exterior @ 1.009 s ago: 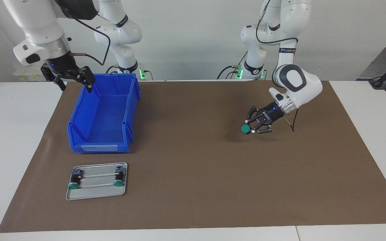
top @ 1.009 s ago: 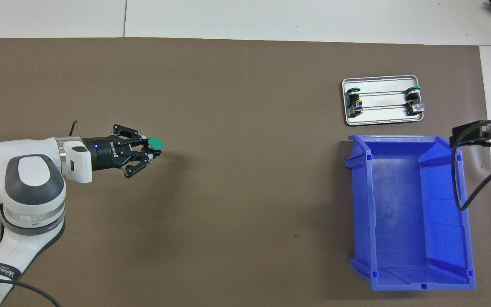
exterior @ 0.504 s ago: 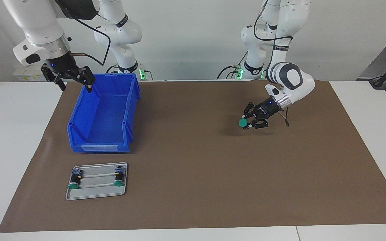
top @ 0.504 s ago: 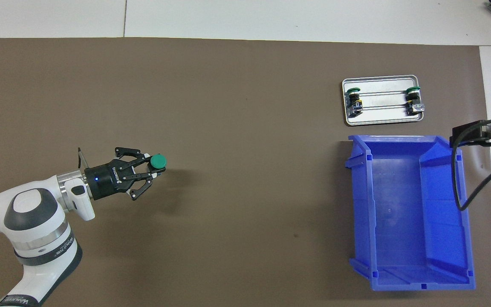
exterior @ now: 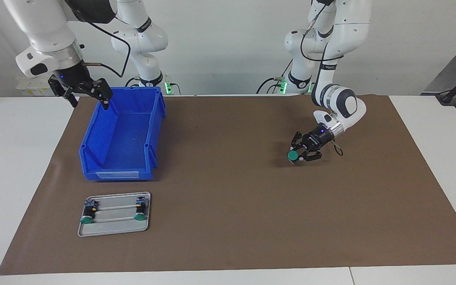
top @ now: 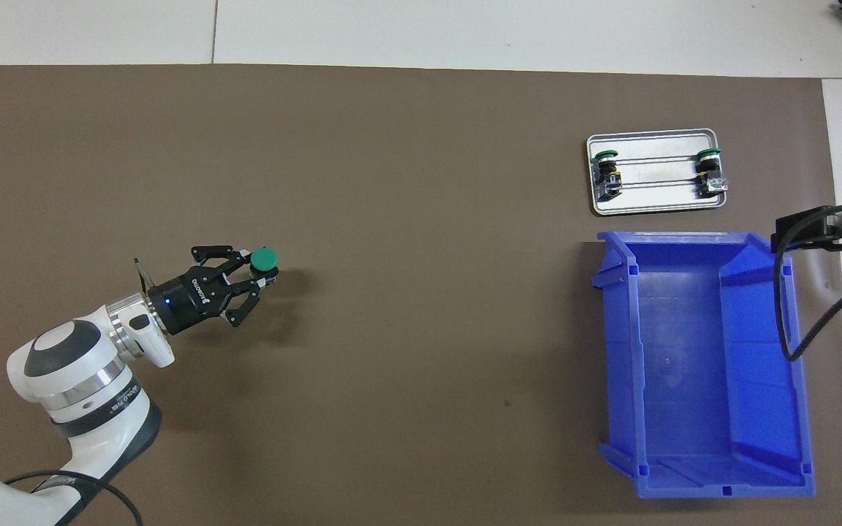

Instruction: Place and press button with both arms

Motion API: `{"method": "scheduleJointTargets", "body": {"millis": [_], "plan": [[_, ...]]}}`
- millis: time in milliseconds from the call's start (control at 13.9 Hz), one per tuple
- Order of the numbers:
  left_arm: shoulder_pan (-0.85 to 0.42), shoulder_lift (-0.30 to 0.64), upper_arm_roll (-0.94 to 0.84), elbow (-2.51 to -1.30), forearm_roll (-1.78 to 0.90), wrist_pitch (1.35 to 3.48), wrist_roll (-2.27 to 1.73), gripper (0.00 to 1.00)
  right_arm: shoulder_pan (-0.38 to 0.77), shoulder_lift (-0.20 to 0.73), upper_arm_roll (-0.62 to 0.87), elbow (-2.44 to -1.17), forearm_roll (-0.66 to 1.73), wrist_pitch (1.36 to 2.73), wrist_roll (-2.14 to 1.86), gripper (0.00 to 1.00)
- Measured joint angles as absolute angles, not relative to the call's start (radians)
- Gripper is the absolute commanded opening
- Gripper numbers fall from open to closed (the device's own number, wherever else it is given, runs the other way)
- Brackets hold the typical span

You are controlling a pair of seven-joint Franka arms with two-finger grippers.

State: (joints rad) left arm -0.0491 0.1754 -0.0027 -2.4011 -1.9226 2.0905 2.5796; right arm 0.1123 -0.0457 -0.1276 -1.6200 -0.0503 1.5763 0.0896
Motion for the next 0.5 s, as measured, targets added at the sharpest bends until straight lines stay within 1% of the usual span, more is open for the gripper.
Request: {"method": "scheduleJointTargets", "body": {"millis": [288,504], "plan": [[-0.079,0.204,-0.007,-2.358,-2.043,2.094,2.608,0.00,0.112,-0.046,-0.128,-1.620,-0.050,1.576,0.090,1.00],[-0.091,0.227,-0.007,-2.326,-2.086,2.142,2.616,0.00,0.112,-0.046,-0.128,-1.620,-0.050,1.576,0.090,1.00]]}}
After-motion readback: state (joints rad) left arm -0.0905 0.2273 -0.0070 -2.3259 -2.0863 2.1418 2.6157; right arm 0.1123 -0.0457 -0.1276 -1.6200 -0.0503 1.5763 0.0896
